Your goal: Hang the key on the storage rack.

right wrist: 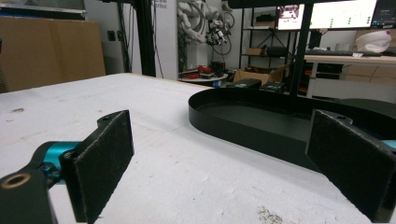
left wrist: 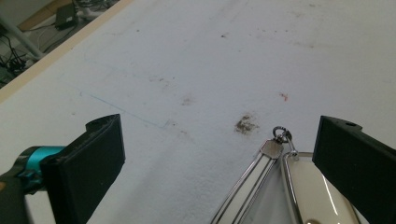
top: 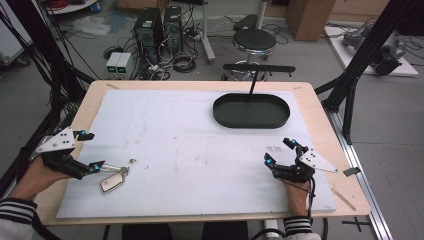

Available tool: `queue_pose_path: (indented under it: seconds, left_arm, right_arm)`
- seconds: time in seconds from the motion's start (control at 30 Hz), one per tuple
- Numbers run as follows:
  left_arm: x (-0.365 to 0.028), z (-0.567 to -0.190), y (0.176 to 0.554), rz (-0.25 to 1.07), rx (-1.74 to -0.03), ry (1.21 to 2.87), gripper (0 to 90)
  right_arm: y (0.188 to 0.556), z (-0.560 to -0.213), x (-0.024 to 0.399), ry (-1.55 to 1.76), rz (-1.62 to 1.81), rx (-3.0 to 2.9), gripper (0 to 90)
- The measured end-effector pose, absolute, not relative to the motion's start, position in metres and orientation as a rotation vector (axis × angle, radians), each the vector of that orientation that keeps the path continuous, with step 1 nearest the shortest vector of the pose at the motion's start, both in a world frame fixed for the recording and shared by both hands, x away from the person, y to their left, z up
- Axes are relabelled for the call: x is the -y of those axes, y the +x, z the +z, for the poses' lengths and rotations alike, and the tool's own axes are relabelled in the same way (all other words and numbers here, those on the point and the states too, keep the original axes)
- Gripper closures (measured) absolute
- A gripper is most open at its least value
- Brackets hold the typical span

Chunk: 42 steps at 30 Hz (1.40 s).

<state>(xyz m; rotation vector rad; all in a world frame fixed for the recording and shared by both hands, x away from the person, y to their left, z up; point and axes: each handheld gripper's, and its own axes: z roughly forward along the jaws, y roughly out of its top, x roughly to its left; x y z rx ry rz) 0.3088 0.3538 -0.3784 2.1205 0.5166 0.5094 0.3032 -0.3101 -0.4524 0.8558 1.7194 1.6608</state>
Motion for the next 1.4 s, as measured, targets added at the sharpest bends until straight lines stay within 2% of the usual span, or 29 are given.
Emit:
queue_pose_path:
  seconds: [0.13,0.33,0.43,0.67,0.73,1.03,1.4]
  left_arm:
    - [-0.358,-0.377,0.315,0.464,-0.489,2.144,2.9]
    - [-0.357,-0.381,0.324,0.359,-0.405,2.307,2.9]
    - [-0.358,-0.383,0.327,0.327,-0.366,2.347,9.5]
    - [-0.359,-0.389,0.332,0.288,-0.32,2.43,12.0]
    - [-0.358,-0.391,0.335,0.281,-0.294,2.512,13.3]
    - [-0.353,-0.397,0.34,0.284,-0.243,2.555,17.0]
    - [-0.351,-0.401,0.342,0.246,-0.212,2.6,29.2]
  right_arm:
    - [0.303,-0.452,0.31,0.856,1.659,-1.72,6.7]
    - [0.303,-0.452,0.31,0.856,1.659,-1.721,6.7]
    - [0.303,-0.452,0.31,0.855,1.658,-1.721,6.7]
    - [0.303,-0.452,0.31,0.852,1.657,-1.717,6.7]
    - [0.303,-0.452,0.31,0.851,1.656,-1.718,6.7]
    - [0.303,-0.452,0.31,0.851,1.655,-1.716,6.7]
    - [0.303,-0.452,0.31,0.851,1.654,-1.716,6.7]
